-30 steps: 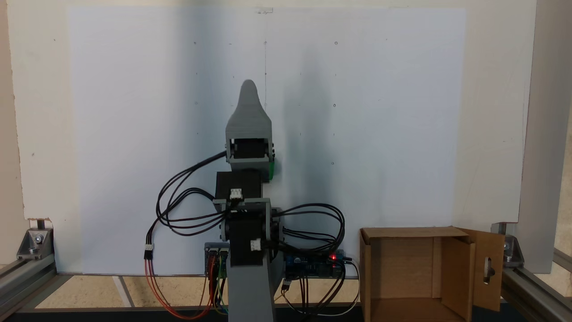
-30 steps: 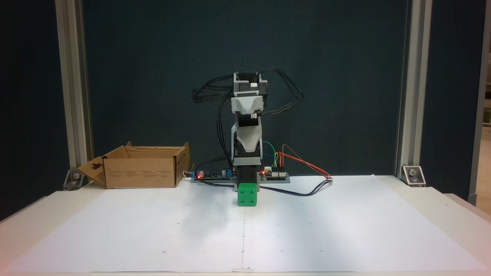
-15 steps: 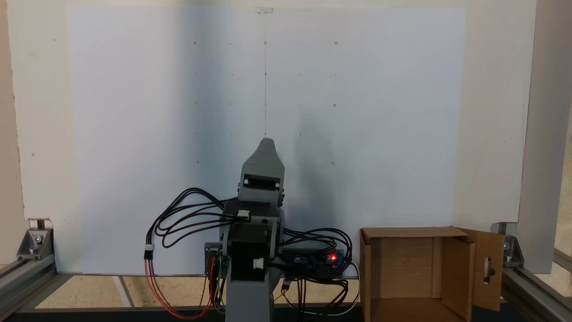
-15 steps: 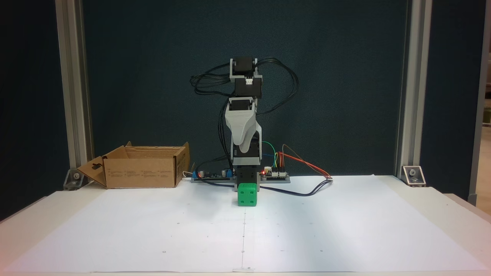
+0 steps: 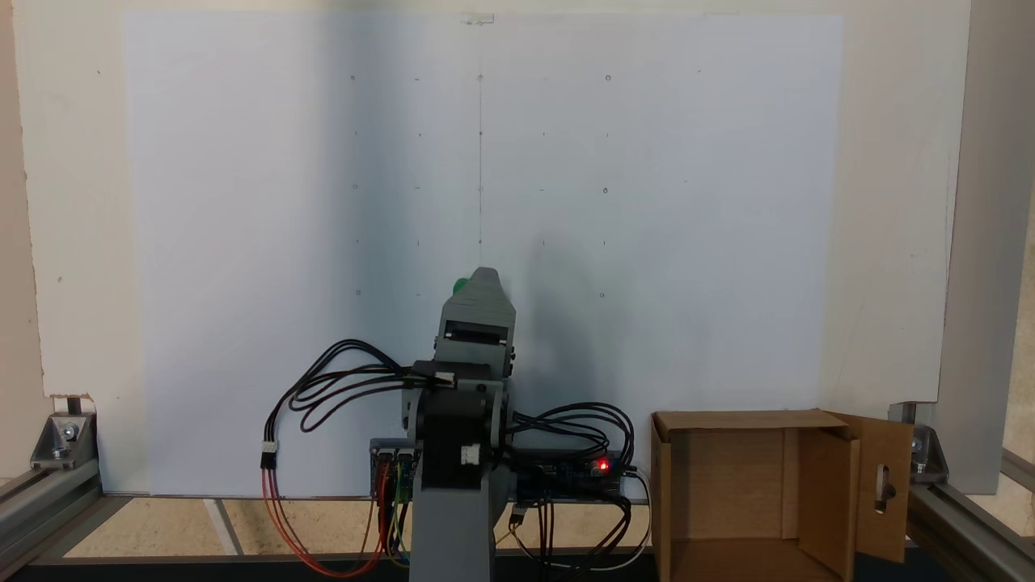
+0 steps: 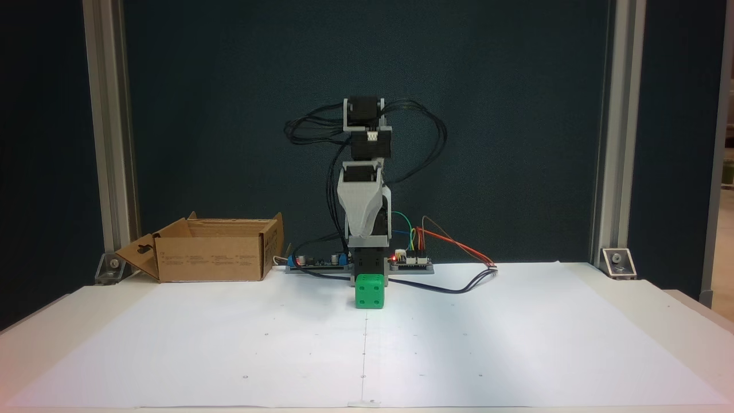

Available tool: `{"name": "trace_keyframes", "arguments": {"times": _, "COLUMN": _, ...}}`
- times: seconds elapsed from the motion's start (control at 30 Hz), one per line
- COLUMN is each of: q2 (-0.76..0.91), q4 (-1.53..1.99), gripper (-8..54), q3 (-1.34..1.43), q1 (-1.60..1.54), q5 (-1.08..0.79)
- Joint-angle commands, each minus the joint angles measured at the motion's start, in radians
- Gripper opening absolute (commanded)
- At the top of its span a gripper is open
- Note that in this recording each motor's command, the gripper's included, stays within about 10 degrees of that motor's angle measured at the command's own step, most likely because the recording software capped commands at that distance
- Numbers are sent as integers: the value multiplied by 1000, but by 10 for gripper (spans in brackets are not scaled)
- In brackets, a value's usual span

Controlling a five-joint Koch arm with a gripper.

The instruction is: Grasp a green dice and put it in the bin.

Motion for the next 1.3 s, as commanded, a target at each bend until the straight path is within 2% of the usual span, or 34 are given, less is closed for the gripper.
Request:
{"name": "trace_keyframes", "arguments": {"times": 0.0, "q2": 91, "q4": 2, "gripper": 438, "q3": -14, "q1": -20, "q5": 34}}
{"name": "trace_keyframes", "arguments": {"times": 0.37, "q2": 91, "q4": -12, "gripper": 454, "q3": 69, "q1": -40, "q5": 35}}
{"name": "trace_keyframes", "arguments": {"times": 0.87, "q2": 91, "q4": -268, "gripper": 449, "q3": 275, "q1": -48, "q5": 35}}
{"name": "trace_keyframes", "arguments": {"times": 1.27, "q2": 15, "q4": -365, "gripper": 446, "q3": 327, "q1": -66, "q5": 35}}
